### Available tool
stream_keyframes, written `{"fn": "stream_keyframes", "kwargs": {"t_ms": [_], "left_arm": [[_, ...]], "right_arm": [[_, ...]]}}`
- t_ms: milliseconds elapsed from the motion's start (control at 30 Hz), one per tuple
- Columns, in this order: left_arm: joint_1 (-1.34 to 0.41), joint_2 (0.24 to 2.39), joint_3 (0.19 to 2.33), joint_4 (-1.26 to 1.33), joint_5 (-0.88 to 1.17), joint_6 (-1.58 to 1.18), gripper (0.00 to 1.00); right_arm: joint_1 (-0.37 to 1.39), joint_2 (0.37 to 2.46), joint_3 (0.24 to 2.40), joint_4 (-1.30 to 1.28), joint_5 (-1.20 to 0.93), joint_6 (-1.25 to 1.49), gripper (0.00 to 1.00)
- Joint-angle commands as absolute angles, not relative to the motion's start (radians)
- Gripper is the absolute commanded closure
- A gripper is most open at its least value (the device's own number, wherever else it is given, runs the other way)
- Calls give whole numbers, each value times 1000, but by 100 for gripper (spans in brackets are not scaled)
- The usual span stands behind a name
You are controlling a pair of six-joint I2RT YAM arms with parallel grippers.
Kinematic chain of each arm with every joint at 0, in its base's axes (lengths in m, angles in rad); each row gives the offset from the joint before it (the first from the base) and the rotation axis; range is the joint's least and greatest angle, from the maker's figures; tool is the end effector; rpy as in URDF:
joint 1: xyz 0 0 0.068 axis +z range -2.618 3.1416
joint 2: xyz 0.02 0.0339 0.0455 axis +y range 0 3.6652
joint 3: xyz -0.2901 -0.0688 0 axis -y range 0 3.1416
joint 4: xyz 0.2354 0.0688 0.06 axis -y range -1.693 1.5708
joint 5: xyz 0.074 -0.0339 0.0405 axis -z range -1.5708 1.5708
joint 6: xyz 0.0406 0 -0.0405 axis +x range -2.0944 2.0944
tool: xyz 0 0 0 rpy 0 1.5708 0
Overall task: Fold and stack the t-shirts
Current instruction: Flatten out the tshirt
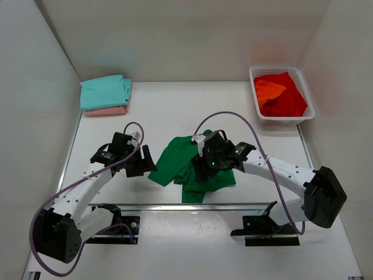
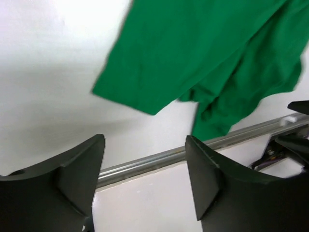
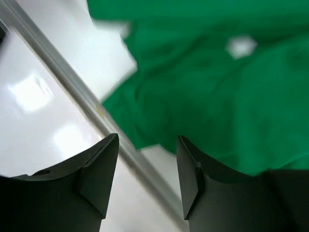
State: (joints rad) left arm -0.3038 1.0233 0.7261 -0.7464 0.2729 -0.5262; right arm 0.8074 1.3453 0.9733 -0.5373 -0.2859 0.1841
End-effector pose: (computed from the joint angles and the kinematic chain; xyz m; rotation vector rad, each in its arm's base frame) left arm 0.1575 -0.0609 0.2519 -0.2000 2.6924 -0.6326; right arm 0.1754 0.1998 0.2775 -0.9164 2.4269 0.7512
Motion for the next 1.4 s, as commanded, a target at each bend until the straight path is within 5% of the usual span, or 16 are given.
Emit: {"fn": "stream_keyframes", "kwargs": {"t_ms": [0, 67, 800, 867, 933, 967, 1000, 1067, 1367], "left_arm": [[-313, 1031, 648, -693, 300, -551, 23], [-310, 1029, 599, -643, 302, -575, 24], [-452, 1353, 606, -399, -80, -727, 32], [-472, 1409, 621, -380, -55, -721, 38], [-511, 1483, 647, -365, -37, -701, 58], [-512, 1483, 634, -348, -17, -700, 65], [-509, 1492, 627, -336, -5, -701, 71], [-480, 1493, 608, -324, 49, -695, 100], [-411, 1324, 875, -509, 2, -563, 100]], "right_arm": [[844, 1305, 890, -486, -320, 202, 50], [856, 1307, 858, -463, -324, 222, 45], [917, 1479, 796, -411, -132, 347, 49], [913, 1491, 782, -426, -124, 348, 51], [925, 1520, 796, -460, -120, 325, 56], [923, 1531, 801, -459, -123, 322, 65], [919, 1529, 810, -469, -129, 318, 88], [896, 1519, 836, -480, -120, 313, 100], [643, 1324, 1055, -537, -247, 359, 100]]}}
